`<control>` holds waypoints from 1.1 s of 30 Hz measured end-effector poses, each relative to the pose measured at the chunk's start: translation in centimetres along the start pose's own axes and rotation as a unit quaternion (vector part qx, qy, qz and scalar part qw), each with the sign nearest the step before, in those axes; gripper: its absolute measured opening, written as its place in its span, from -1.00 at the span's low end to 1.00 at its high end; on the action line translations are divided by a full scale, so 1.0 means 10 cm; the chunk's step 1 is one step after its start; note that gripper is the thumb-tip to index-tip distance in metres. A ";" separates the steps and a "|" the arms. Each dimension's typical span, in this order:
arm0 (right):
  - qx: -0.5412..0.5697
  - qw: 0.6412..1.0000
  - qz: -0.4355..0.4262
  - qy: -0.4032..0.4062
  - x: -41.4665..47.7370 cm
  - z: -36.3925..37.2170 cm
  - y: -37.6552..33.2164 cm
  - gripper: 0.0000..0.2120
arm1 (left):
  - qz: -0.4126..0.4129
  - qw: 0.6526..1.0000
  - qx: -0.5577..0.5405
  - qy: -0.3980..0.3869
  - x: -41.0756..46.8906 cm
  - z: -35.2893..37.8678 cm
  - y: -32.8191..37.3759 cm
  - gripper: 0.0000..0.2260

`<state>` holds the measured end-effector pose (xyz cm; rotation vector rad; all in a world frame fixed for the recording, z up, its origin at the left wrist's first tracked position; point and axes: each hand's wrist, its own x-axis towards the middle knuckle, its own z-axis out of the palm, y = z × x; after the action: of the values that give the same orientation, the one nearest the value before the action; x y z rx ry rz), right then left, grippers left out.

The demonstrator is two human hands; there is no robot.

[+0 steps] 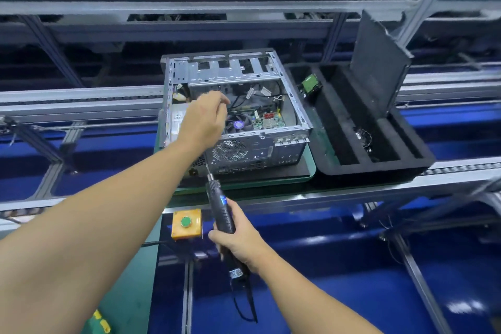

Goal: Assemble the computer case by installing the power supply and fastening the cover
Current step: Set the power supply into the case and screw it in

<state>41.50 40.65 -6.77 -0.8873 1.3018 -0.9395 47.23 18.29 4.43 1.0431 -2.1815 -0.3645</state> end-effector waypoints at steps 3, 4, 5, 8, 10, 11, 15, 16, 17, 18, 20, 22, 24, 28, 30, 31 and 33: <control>-0.005 1.000 -0.023 0.021 -0.09 -0.42 -0.13 -0.72 | -0.036 0.997 -0.058 -0.040 0.09 0.21 0.40 -0.81; -0.006 0.999 -0.027 0.028 -0.12 -0.57 -0.17 -0.78 | -0.040 0.996 -0.071 -0.045 0.13 0.29 0.52 -0.82; -0.004 0.999 -0.030 0.038 -0.14 -0.73 -0.21 -0.79 | -0.041 0.994 -0.085 -0.050 0.17 0.37 0.65 -0.82; 0.009 0.997 -0.039 0.058 -0.21 -1.23 -0.33 -0.77 | -0.062 0.986 -0.141 -0.059 0.34 0.63 1.00 -0.82; 0.016 0.997 -0.044 0.063 -0.25 -1.61 -0.41 -0.76 | -0.101 0.972 -0.205 -0.062 0.51 0.83 1.24 -0.80; 0.020 0.997 -0.046 0.064 -0.27 -1.80 -0.45 -0.76 | -0.128 0.957 -0.251 -0.069 0.60 0.93 1.36 -0.80; 0.054 0.995 -0.065 0.062 -0.35 -2.61 -0.62 -0.65 | -0.214 0.904 -0.362 -0.081 0.94 1.33 1.81 -0.76; 0.061 0.994 -0.072 0.061 -0.37 -2.79 -0.66 -0.65 | -0.226 0.897 -0.370 -0.088 1.00 1.43 1.92 -0.76; 0.069 0.993 -0.079 0.061 -0.38 -2.96 -0.70 -0.66 | -0.234 0.894 -0.369 -0.103 1.04 1.55 2.01 -0.77; 0.076 0.991 -0.085 0.065 -0.40 -3.13 -0.74 -0.66 | -0.239 0.895 -0.354 -0.127 1.08 1.68 2.09 -0.78; 0.094 0.988 -0.093 0.077 -0.41 -3.43 -0.78 -0.64 | -0.245 0.899 -0.301 -0.201 1.08 1.98 2.21 -0.80; 0.110 0.985 -0.093 0.093 -0.41 -3.69 -0.81 -0.62 | -0.245 0.896 -0.239 -0.282 1.03 2.30 2.26 -0.82; 0.123 0.982 -0.093 0.110 -0.39 -3.93 -0.80 -0.64 | -0.233 0.900 -0.147 -0.338 0.96 2.58 2.22 -0.80; 0.139 0.980 -0.067 0.127 -0.32 -4.32 -0.70 -0.60 | -0.167 0.899 0.092 -0.395 0.95 2.98 1.98 -0.76; 0.144 0.980 -0.050 0.129 -0.25 -4.47 -0.61 -0.53 | -0.142 0.874 0.177 -0.430 0.95 3.12 1.80 -0.79; 0.145 0.980 -0.048 0.126 -0.21 -4.52 -0.57 -0.52 | -0.124 0.860 0.224 -0.441 0.94 3.19 1.71 -0.78; 0.143 0.982 -0.046 0.114 -0.11 -4.60 -0.48 -0.52 | -0.069 0.835 0.323 -0.441 0.93 3.31 1.56 -0.75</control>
<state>-4.68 39.48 -5.12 -0.6331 1.2837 -1.2963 11.48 19.85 -7.46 1.6250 -3.2011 -0.1691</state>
